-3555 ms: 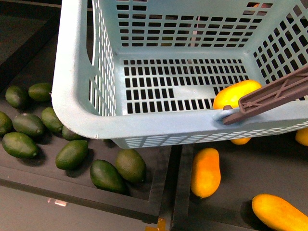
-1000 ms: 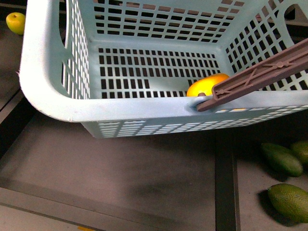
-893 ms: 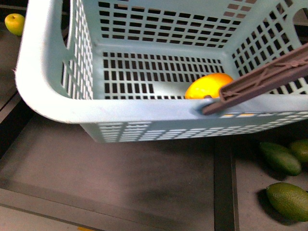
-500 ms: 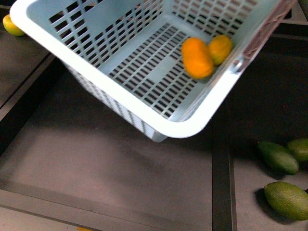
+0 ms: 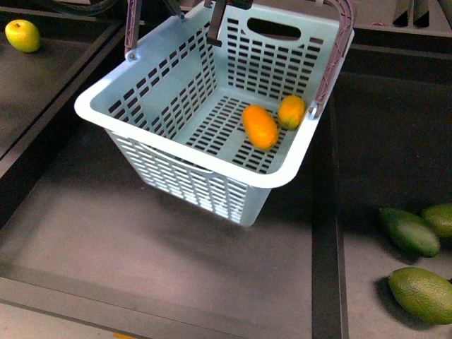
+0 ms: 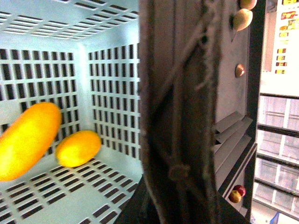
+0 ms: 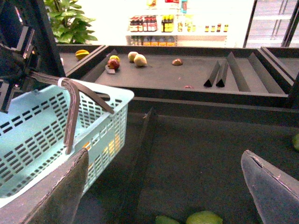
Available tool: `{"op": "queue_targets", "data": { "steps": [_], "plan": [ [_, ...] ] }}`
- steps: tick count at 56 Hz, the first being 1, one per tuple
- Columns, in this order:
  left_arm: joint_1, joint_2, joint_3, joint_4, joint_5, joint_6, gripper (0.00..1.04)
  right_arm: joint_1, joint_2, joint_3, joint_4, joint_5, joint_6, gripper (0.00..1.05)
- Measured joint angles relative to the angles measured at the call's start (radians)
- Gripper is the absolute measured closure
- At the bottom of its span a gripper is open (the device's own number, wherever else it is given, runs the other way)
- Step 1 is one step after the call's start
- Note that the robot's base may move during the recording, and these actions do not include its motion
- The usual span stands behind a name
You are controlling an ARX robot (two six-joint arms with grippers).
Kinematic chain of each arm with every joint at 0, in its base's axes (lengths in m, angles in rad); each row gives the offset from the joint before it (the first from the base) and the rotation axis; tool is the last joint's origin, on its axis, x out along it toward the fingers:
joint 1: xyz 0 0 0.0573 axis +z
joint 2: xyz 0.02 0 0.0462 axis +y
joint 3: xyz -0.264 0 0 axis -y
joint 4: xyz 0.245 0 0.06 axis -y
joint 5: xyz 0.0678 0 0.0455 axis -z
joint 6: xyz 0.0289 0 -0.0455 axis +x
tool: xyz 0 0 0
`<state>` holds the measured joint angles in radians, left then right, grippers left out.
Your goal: Pick lemon and mango into basket
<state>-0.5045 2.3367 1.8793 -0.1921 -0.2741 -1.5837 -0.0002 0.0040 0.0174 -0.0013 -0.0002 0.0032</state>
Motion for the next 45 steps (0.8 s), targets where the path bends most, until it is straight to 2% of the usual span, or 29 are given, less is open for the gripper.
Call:
{"op": "queue_targets", "data": {
  "steps": [29, 31, 45],
  "plan": [
    [-0.010, 0.014, -0.113, 0.066, -0.049, -0.067, 1.00, 0.000, 0.000, 0.000, 0.000, 0.002, 0.000, 0.09],
    [-0.011, 0.011, -0.119, 0.075, -0.056, -0.079, 0.97, 0.000, 0.000, 0.000, 0.000, 0.002, 0.000, 0.09],
    [-0.012, -0.023, -0.196, 0.087, -0.097, -0.145, 0.53, 0.000, 0.000, 0.000, 0.000, 0.002, 0.000, 0.09]
  ]
}}
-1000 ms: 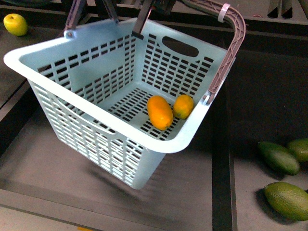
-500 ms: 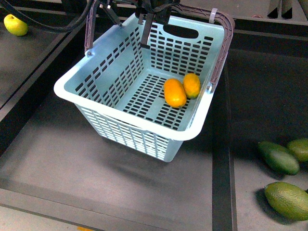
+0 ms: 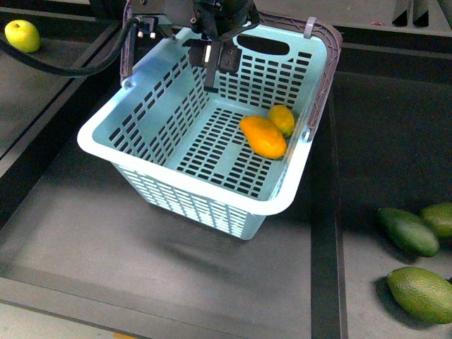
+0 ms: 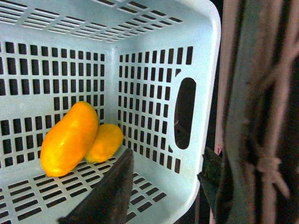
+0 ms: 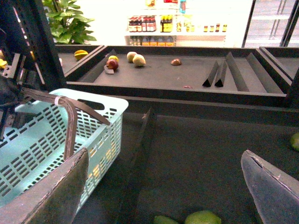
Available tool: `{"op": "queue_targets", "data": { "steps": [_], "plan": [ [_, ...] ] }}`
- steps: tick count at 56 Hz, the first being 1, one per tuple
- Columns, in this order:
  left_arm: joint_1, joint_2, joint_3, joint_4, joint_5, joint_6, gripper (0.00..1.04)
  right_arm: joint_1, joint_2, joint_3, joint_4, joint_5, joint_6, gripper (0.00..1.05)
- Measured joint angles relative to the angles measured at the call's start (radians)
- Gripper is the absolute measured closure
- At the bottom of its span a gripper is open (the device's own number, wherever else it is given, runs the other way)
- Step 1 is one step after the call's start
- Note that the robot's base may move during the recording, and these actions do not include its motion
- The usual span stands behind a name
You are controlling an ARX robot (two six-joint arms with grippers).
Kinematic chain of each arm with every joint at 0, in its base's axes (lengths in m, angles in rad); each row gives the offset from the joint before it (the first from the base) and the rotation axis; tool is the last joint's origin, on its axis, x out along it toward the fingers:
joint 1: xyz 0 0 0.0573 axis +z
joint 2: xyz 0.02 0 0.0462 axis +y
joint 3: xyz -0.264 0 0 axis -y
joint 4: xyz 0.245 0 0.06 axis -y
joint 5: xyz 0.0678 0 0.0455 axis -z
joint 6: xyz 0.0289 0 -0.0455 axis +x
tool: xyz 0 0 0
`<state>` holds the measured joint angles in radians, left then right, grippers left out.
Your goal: Pick lemon and mango into basket
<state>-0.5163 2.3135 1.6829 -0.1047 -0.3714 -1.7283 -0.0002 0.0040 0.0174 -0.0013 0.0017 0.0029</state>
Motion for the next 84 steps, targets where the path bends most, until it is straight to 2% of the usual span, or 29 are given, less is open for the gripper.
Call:
{"op": "queue_targets", "data": {
  "steps": [9, 14, 22, 27, 30, 33, 34, 39, 40, 42, 44, 48, 54, 65, 84],
  "plan": [
    [0.008, -0.137, -0.157, -0.001, -0.098, -0.079, 0.21, 0.000, 0.000, 0.000, 0.000, 0.000, 0.000, 0.09],
    [0.021, -0.254, -0.265, -0.070, -0.171, -0.147, 0.05, 0.000, 0.000, 0.000, 0.000, 0.000, 0.000, 0.09],
    [0.026, -0.358, -0.342, -0.200, -0.198, -0.198, 0.07, 0.000, 0.000, 0.000, 0.000, 0.000, 0.000, 0.09],
    [0.025, -0.369, -0.344, -0.209, -0.197, -0.203, 0.07, 0.000, 0.000, 0.000, 0.000, 0.000, 0.000, 0.09],
    [0.034, -0.386, -0.432, -0.031, -0.147, -0.054, 0.14, 0.000, 0.000, 0.000, 0.000, 0.000, 0.000, 0.09],
    [0.054, -0.424, -0.606, 0.335, -0.065, 0.294, 0.24, 0.000, 0.000, 0.000, 0.000, 0.000, 0.000, 0.09],
    [0.058, -0.431, -0.637, 0.391, -0.058, 0.353, 0.26, 0.000, 0.000, 0.000, 0.000, 0.000, 0.000, 0.09],
    [0.113, -0.513, -0.920, 0.920, -0.001, 0.936, 0.44, 0.000, 0.000, 0.000, 0.000, 0.001, 0.000, 0.09],
    [0.120, -0.524, -0.940, 0.960, 0.003, 0.962, 0.46, 0.000, 0.000, 0.000, 0.000, 0.001, 0.000, 0.09],
    [0.153, -0.591, -1.026, 1.106, 0.021, 1.202, 0.55, 0.000, 0.000, 0.000, 0.000, 0.000, 0.000, 0.09],
    [0.189, -0.672, -1.105, 1.189, 0.043, 1.432, 0.65, 0.000, 0.000, 0.000, 0.000, 0.000, 0.000, 0.09],
    [0.224, -0.752, -1.201, 1.211, 0.079, 1.582, 0.80, 0.000, 0.000, 0.000, 0.000, 0.000, 0.000, 0.09],
    [0.266, -0.797, -1.329, 1.265, 0.134, 1.670, 1.01, 0.000, 0.000, 0.000, 0.000, 0.000, 0.000, 0.09],
    [0.337, -0.957, -1.471, 1.241, 0.197, 1.707, 1.01, 0.000, 0.000, 0.000, 0.000, 0.000, 0.000, 0.09],
    [0.418, -1.255, -1.603, 1.070, 0.275, 1.714, 1.01, 0.000, 0.000, 0.000, 0.000, 0.000, 0.000, 0.09]
  ]
}}
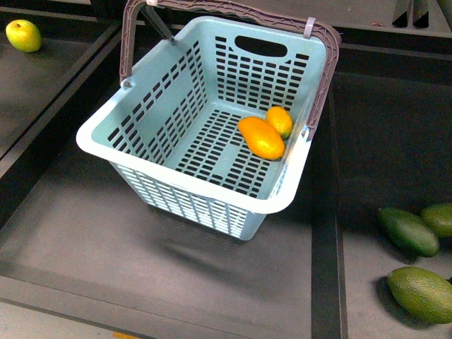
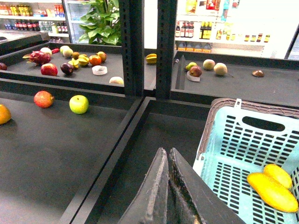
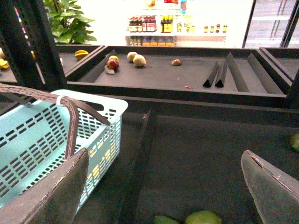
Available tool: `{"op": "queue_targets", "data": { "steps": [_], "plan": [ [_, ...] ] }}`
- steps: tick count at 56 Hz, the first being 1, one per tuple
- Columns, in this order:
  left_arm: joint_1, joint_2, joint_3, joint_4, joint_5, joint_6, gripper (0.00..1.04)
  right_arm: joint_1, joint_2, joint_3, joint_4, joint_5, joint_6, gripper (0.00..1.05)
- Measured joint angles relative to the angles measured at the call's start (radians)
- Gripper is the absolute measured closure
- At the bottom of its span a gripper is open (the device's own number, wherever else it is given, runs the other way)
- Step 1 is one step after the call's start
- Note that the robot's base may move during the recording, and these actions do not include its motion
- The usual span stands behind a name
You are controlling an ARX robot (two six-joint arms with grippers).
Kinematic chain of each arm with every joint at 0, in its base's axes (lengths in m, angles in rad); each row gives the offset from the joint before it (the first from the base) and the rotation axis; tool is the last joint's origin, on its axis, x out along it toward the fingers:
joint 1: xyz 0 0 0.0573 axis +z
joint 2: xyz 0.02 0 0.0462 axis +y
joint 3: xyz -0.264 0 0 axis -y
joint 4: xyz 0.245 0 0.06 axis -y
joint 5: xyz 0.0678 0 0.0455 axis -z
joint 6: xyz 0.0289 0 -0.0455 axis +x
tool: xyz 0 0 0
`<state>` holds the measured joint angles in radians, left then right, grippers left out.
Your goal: Pick lemon and mango into basket
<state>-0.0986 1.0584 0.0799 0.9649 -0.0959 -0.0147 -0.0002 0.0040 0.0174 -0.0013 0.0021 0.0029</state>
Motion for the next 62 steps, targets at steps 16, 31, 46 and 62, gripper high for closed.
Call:
{"op": "queue_targets", "data": {
  "steps": [16, 31, 46, 62],
  "plan": [
    [0.093, -0.267, -0.053, -0.211, 0.095, 0.003, 1.01, 0.000, 0.000, 0.000, 0.000, 0.000, 0.000, 0.09],
    [0.094, -0.496, -0.065, -0.415, 0.095, 0.004, 1.01, 0.000, 0.000, 0.000, 0.000, 0.000, 0.000, 0.09],
    [0.094, -0.703, -0.065, -0.610, 0.095, 0.004, 1.01, 0.000, 0.000, 0.000, 0.000, 0.000, 0.000, 0.09],
    [0.094, -0.815, -0.065, -0.721, 0.095, 0.004, 1.01, 0.000, 0.000, 0.000, 0.000, 0.000, 0.000, 0.09]
  ]
}}
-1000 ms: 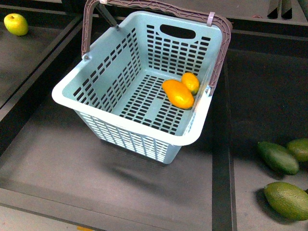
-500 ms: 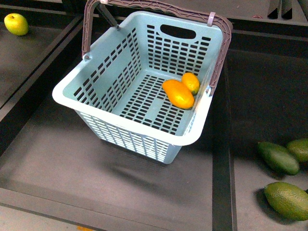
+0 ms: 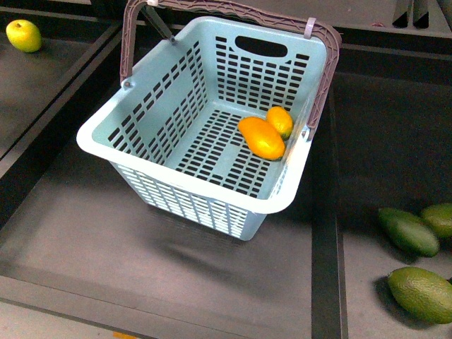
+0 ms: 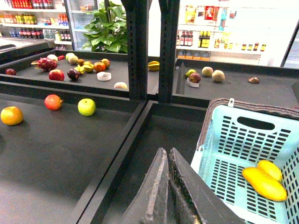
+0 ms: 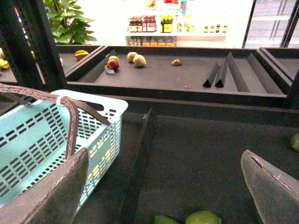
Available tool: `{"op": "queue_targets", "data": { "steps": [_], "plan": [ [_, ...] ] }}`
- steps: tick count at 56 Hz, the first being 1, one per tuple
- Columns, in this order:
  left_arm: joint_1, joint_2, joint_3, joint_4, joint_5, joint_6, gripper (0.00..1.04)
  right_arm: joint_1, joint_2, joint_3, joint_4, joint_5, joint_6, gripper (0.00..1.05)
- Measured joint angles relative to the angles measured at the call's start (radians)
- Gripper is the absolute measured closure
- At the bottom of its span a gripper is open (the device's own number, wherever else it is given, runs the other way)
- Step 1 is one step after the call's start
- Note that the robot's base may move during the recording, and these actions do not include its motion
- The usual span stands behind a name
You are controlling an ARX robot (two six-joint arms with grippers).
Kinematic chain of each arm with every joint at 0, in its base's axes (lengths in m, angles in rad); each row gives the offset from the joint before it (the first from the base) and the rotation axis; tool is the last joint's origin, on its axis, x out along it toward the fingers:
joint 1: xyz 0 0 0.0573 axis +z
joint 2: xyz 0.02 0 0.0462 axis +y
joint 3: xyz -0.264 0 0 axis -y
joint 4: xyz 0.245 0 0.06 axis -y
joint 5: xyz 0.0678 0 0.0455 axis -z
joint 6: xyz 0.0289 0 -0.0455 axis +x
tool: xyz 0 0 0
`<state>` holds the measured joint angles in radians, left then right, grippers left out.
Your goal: Pick lemon and mango into basket
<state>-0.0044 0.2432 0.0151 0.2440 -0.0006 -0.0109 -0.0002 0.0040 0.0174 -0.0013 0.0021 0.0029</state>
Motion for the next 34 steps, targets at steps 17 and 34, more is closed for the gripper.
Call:
{"op": "queue_targets", "data": {
  "steps": [17, 34],
  "plan": [
    [0.000, -0.179, 0.000, -0.212, 0.000, 0.000, 1.01, 0.000, 0.000, 0.000, 0.000, 0.000, 0.000, 0.09],
    [0.000, -0.237, 0.000, -0.243, 0.000, 0.000, 1.01, 0.000, 0.000, 0.000, 0.000, 0.000, 0.000, 0.09]
  ]
}}
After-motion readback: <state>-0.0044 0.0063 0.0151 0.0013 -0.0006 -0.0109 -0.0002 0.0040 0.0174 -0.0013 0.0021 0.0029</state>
